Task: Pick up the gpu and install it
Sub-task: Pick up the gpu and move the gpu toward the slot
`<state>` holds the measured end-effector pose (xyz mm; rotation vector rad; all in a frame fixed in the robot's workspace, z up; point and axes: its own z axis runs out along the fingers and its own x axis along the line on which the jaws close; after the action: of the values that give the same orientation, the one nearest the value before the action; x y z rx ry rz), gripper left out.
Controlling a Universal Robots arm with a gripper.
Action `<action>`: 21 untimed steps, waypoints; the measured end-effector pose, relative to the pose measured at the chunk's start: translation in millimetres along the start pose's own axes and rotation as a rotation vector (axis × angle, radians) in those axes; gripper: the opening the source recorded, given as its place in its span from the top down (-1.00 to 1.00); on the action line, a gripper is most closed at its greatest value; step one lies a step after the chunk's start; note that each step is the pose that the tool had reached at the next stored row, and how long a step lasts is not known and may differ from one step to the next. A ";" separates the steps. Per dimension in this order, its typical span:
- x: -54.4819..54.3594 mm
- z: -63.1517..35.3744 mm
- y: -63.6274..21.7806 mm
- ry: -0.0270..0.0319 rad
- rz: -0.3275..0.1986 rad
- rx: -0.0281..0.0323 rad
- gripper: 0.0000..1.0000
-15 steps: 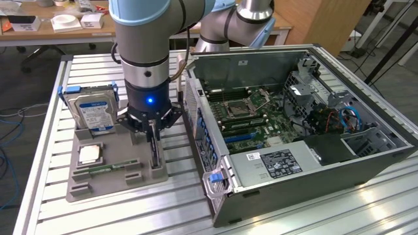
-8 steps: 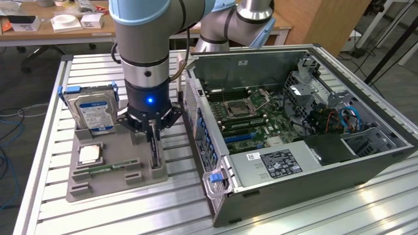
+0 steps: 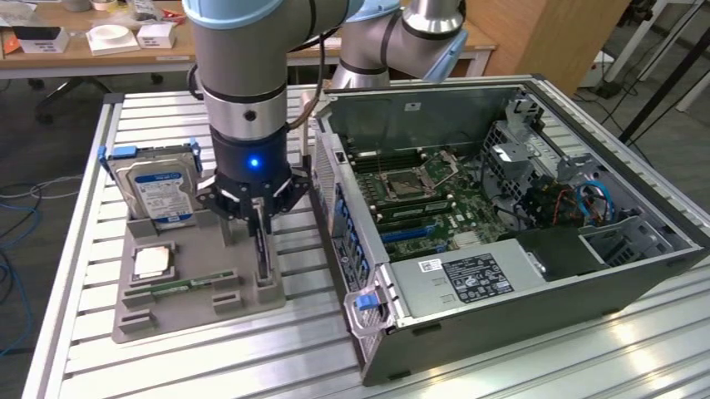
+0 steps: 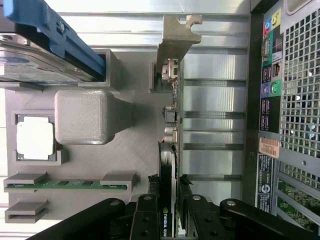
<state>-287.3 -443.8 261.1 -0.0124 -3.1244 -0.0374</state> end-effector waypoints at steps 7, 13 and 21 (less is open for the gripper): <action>0.2 -8.8 0.2 -0.0001 0.000 0.0000 0.48; 0.3 -16.0 0.4 -0.0001 0.000 0.0000 0.48; 0.4 -26.1 0.6 0.0000 0.000 0.0000 0.48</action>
<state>-287.3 -443.8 287.2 -0.0125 -3.1245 -0.0374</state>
